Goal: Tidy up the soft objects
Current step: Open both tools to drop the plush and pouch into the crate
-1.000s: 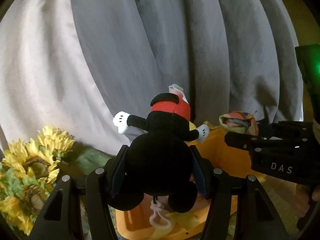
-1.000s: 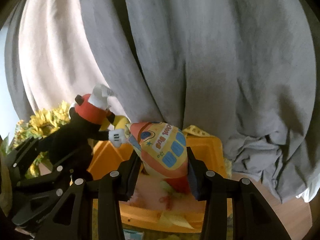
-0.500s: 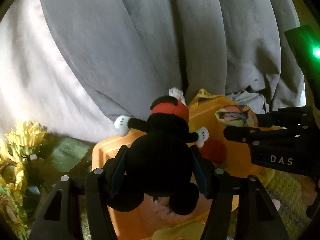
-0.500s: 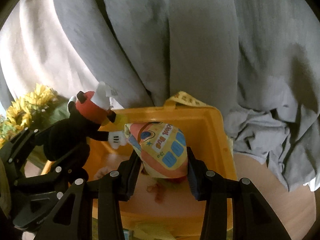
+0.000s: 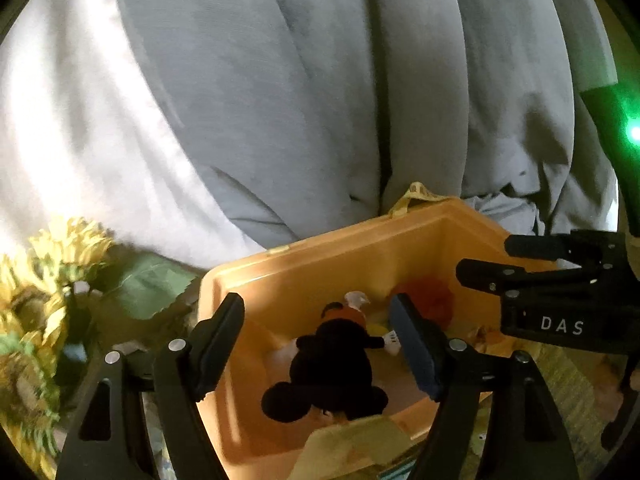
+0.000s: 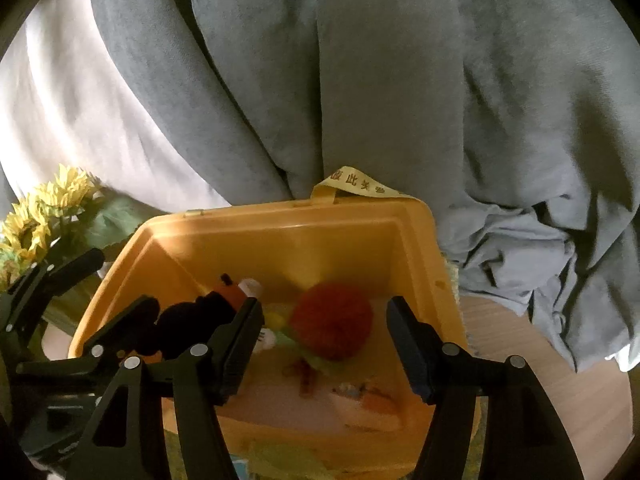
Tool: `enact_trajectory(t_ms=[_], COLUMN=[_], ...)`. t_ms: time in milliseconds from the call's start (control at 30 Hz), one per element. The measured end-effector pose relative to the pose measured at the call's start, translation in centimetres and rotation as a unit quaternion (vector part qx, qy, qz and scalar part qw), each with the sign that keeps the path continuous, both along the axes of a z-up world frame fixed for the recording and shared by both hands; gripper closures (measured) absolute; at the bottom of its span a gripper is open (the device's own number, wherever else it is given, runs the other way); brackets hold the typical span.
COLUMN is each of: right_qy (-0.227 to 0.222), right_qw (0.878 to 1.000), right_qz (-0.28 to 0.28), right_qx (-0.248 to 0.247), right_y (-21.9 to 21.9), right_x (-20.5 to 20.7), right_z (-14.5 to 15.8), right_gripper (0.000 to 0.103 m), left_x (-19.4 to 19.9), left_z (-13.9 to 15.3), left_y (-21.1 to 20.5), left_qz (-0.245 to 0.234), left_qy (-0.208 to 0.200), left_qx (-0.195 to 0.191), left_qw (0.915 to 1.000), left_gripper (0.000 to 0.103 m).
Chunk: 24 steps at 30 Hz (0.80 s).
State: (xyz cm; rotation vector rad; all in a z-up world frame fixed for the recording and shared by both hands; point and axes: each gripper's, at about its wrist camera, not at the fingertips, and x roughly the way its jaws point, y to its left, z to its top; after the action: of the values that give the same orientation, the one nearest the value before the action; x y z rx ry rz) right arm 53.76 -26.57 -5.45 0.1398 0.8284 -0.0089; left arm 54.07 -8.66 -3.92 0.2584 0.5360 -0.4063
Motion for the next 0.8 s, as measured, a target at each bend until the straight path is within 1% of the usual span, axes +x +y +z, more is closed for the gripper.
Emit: enact_trajectory(t_ms=[267, 433, 533, 567, 600, 667, 800], right_qy=[-0.023, -0.040, -0.051, -0.053, -0.056, -0.062, -0.075], right_qw=[1.000, 0.999, 0.999, 0.999, 0.998, 0.998, 0.997], right_qz=[0.000, -0.001, 0.006, 0.009, 0.013, 0.011, -0.003], right_qx=[0.011, 0.010, 0.005, 0.008, 0.011, 0.013, -0.001], right_y=[0.0, 0.1, 0.4, 0.5, 0.5, 0.6, 0.8], right_x=[-2.0, -3.8, -5.1, -5.4, -5.8, -6.6, -8.4], right_z=[2.1, 3.7, 4.7, 4.9, 5.2, 5.6, 6.3], right_gripper=[0.037, 0.037, 0.037, 0.035, 0.029, 0.025, 0.025], left_x=[-2.8, -4.9, -6.2, -6.8, -7.1, -8.1, -10.3], left_z=[2.6, 4.1, 4.7, 5.0, 5.2, 5.5, 6.1], left_y=[1.3, 2.3, 2.6, 2.8, 2.8, 3.1, 3.8], left_qz=[0.036, 0.049, 0.055, 0.060, 0.064, 0.076, 0.101], left_qy=[-0.010, -0.015, -0.023, -0.026, -0.028, -0.033, -0.044], left_qx=[-0.037, -0.063, -0.066, -0.066, -0.068, -0.069, -0.067], left_qw=[0.9986, 0.9967, 0.9960, 0.9957, 0.9953, 0.9941, 0.9917], left_gripper=[0.027, 0.024, 0.024, 0.024, 0.021, 0.019, 0.019])
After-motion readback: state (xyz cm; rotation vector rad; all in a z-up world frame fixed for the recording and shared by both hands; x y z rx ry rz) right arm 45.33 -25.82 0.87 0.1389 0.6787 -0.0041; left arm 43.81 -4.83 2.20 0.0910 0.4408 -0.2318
